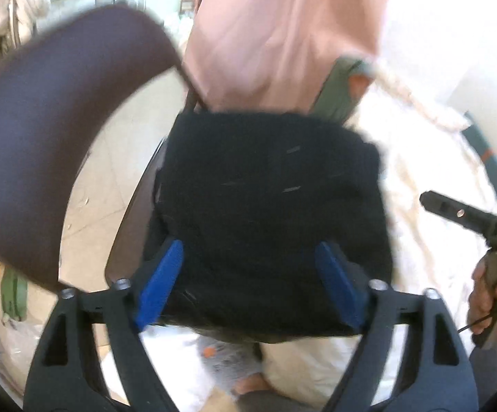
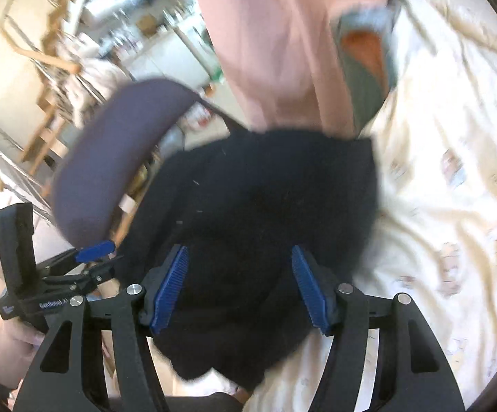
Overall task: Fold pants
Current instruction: 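Lower the pants onto the chair seat and open both grippers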
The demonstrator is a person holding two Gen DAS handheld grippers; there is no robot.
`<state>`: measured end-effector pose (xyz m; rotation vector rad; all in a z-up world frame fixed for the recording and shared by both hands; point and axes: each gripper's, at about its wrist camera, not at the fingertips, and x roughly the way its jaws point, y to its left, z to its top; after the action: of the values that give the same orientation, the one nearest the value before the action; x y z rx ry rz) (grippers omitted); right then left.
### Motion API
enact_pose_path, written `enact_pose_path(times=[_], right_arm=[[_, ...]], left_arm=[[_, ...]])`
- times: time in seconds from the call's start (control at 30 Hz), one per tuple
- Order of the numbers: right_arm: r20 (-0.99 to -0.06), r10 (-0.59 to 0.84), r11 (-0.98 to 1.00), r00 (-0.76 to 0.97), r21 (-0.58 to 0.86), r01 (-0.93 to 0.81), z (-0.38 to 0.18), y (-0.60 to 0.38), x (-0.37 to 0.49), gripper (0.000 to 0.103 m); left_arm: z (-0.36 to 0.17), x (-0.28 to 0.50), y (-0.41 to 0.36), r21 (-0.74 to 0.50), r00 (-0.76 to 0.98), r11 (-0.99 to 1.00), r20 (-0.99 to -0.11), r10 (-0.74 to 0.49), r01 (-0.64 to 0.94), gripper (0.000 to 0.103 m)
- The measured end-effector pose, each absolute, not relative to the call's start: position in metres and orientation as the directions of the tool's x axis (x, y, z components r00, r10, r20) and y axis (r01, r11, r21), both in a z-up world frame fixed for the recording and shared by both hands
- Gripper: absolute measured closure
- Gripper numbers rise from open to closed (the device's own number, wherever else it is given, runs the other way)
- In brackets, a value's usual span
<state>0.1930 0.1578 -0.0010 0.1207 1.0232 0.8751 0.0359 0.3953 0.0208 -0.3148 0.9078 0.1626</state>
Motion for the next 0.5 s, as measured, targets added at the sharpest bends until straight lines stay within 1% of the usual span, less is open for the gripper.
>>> enact_pose_path(times=[0.03,0.07,0.1,0.13,0.2,0.27,0.33,0.4,0.5], right_arm=[[-0.686,0.682,0.675,0.254,0.456,-0.58,0.009,0.143,0.185,0.038],[-0.679,0.679,0.682,0.278,0.445,-0.58,0.016,0.132,0.179,0.037],[-0.673,0.672,0.694,0.309,0.427,-0.58,0.027,0.116,0.169,0.032],[-0.662,0.659,0.713,0.357,0.4,-0.576,0.039,0.092,0.154,0.022],[-0.643,0.642,0.737,0.417,0.368,-0.567,0.055,0.064,0.134,0.014],[-0.625,0.631,0.754,0.46,0.353,-0.555,0.069,0.033,0.117,0.009],[-0.62,0.602,0.782,0.503,0.332,-0.527,0.08,-0.007,0.097,0.002],[-0.611,0.58,0.805,0.539,0.327,-0.495,0.086,-0.05,0.08,0.0],[-0.608,0.516,0.847,0.603,0.258,-0.465,0.099,-0.084,0.063,0.0]], left_arm=[[0.033,0.026,0.377,-0.197,0.634,0.947,-0.773,0.008,-0.253,0.008],[0.04,0.022,0.365,-0.196,0.65,0.951,-0.76,0.006,-0.238,0.008],[0.051,0.014,0.346,-0.201,0.668,0.955,-0.744,-0.003,-0.22,0.007],[0.057,0.009,0.334,-0.216,0.68,0.954,-0.733,-0.018,-0.208,0.007],[0.073,-0.001,0.307,-0.241,0.71,0.953,-0.703,-0.04,-0.184,0.007],[0.088,-0.008,0.279,-0.251,0.739,0.957,-0.671,-0.061,-0.149,0.007],[0.099,-0.013,0.246,-0.222,0.755,0.969,-0.653,-0.064,-0.11,0.007],[0.106,-0.015,0.215,-0.187,0.764,0.976,-0.644,-0.039,-0.108,0.007],[0.113,-0.026,0.165,-0.139,0.814,0.984,-0.581,0.013,-0.115,0.007]])
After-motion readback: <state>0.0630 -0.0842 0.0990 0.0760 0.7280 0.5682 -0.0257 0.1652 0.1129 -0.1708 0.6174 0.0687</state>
